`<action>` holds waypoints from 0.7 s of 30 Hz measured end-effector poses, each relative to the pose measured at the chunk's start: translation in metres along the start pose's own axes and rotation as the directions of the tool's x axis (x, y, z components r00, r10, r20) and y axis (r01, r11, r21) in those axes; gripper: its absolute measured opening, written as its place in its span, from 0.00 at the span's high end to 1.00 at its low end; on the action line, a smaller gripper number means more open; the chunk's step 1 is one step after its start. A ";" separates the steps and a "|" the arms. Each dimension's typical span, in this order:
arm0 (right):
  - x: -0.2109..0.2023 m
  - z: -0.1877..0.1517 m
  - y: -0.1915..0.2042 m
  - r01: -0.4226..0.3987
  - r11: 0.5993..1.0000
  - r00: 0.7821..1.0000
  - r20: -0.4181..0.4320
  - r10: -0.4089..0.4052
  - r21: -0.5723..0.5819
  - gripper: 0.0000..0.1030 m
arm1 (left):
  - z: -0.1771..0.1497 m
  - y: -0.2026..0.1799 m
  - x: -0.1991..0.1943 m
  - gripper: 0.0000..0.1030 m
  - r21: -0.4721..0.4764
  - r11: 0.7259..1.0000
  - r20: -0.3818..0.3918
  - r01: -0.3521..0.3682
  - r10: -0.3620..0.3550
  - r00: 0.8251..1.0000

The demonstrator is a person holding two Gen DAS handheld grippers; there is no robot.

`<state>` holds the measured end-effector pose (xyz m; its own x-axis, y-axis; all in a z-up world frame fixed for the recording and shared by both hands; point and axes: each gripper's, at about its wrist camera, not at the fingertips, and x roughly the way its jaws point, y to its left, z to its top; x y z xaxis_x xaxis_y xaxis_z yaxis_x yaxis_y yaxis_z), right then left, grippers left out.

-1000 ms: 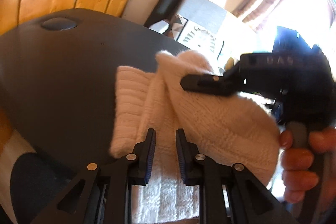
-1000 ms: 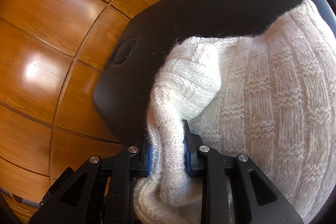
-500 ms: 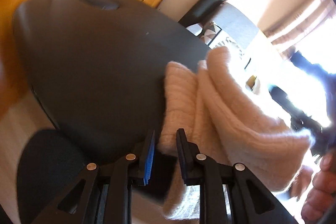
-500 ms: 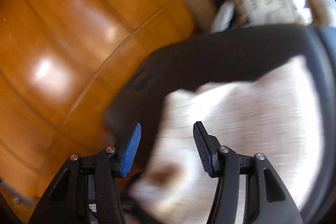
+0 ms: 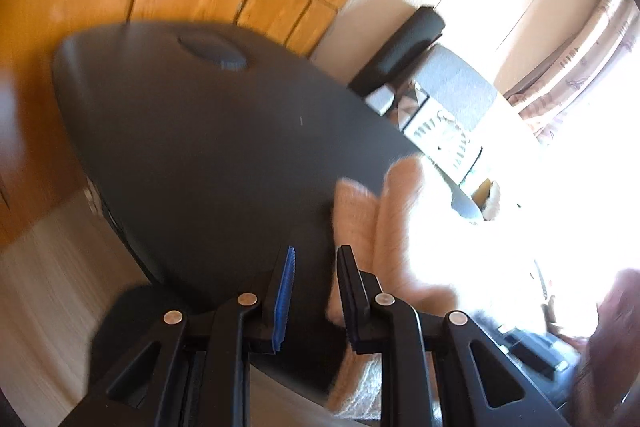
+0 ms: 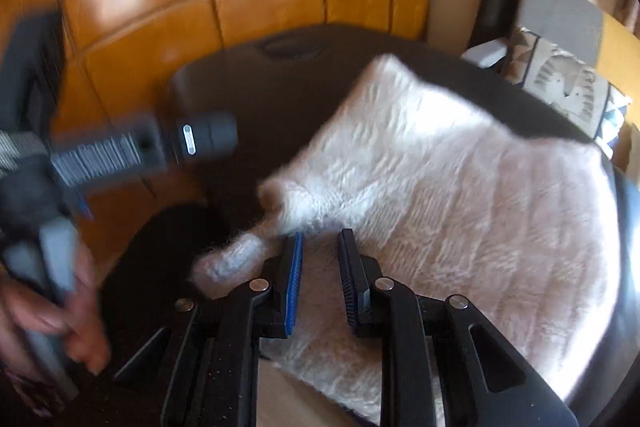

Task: Fold clothes

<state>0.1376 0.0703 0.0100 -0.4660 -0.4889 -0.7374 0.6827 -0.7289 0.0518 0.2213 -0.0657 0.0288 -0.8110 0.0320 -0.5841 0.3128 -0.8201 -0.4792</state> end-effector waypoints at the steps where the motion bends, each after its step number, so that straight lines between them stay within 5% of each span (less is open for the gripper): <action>1: 0.000 -0.005 0.000 -0.003 1.000 1.000 0.015 0.003 -0.007 0.79 | 0.003 -0.003 -0.004 0.79 0.021 1.000 0.021 -0.002 0.002 1.000; 6: -0.005 -0.019 -0.012 -0.054 0.998 0.997 0.061 0.051 0.035 0.79 | 0.015 -0.033 -0.008 0.79 0.154 0.986 0.041 0.070 -0.077 0.996; 11: -0.028 -0.030 -0.031 -0.177 0.975 0.978 0.139 0.158 0.137 0.78 | 0.020 -0.071 0.008 0.79 0.239 0.952 -0.039 0.192 -0.188 0.981; 17: -0.080 -0.043 -0.060 -0.078 0.969 0.979 0.203 0.029 0.236 0.78 | 0.003 -0.096 0.029 0.79 0.346 0.916 -0.147 0.203 -0.160 0.976; 21: -0.100 -0.048 -0.078 0.020 0.957 0.980 0.182 -0.076 0.288 0.71 | -0.018 -0.102 0.028 0.79 0.469 0.876 -0.138 0.115 -0.056 0.989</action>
<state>0.1578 0.1984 0.0473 -0.6109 -0.5114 -0.6044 0.4821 -0.8458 0.2285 0.1757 0.0294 0.0500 -0.7515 0.1566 -0.6409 -0.0513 -0.9823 -0.1799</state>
